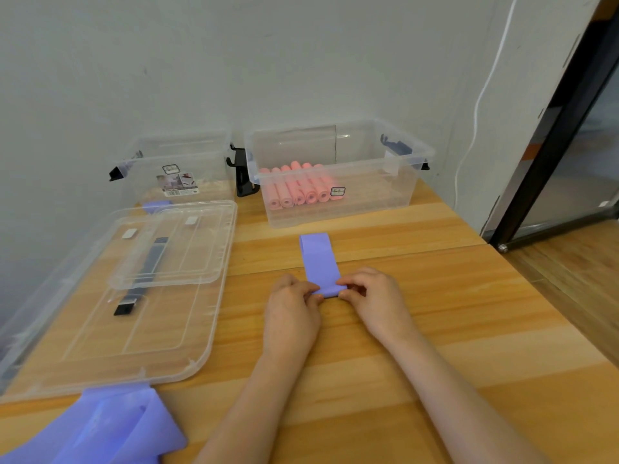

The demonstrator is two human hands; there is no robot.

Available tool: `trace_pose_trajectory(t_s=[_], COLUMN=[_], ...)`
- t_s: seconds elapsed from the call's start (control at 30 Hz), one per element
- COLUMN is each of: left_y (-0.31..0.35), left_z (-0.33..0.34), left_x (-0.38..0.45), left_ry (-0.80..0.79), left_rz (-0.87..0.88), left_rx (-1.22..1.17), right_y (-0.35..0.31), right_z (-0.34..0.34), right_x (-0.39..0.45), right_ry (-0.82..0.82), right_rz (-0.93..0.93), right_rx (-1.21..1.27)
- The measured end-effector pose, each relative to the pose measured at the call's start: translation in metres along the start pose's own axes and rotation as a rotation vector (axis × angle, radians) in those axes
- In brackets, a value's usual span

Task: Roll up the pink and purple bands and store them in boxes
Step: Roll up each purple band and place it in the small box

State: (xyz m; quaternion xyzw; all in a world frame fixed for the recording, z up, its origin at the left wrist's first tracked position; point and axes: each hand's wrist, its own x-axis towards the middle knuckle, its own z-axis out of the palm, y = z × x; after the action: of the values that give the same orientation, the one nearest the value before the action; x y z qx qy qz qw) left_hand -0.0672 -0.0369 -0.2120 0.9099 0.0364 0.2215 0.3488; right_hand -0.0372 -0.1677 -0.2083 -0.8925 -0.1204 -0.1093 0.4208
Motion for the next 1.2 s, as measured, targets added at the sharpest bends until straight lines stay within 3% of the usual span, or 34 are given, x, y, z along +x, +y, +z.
trace_pose_trajectory(t_s=[0.23, 0.43, 0.6, 0.87, 1.2], left_y=[0.0, 0.002, 0.0, 0.001, 0.0], left_z=[0.0, -0.002, -0.002, 0.0, -0.001], left_x=[0.002, 0.001, 0.001, 0.0, -0.001], left_ry=[-0.101, -0.054, -0.032, -0.056, -0.063], left_rz=[0.057, 0.002, 0.05, 0.079, 0.051], left_rx=[0.02, -0.044, -0.005, 0.008, 0.019], right_y=[0.0, -0.001, 0.001, 0.002, -0.009], right_z=[0.002, 0.0, -0.003, 0.0, -0.004], right_x=[0.0, -0.002, -0.001, 0.0, -0.007], right_ry=[0.001, 0.046, -0.064, -0.034, 0.044], right_rz=[0.012, 0.067, 0.013, -0.034, 0.03], right_rx=[-0.052, 0.015, -0.018, -0.139, -0.044])
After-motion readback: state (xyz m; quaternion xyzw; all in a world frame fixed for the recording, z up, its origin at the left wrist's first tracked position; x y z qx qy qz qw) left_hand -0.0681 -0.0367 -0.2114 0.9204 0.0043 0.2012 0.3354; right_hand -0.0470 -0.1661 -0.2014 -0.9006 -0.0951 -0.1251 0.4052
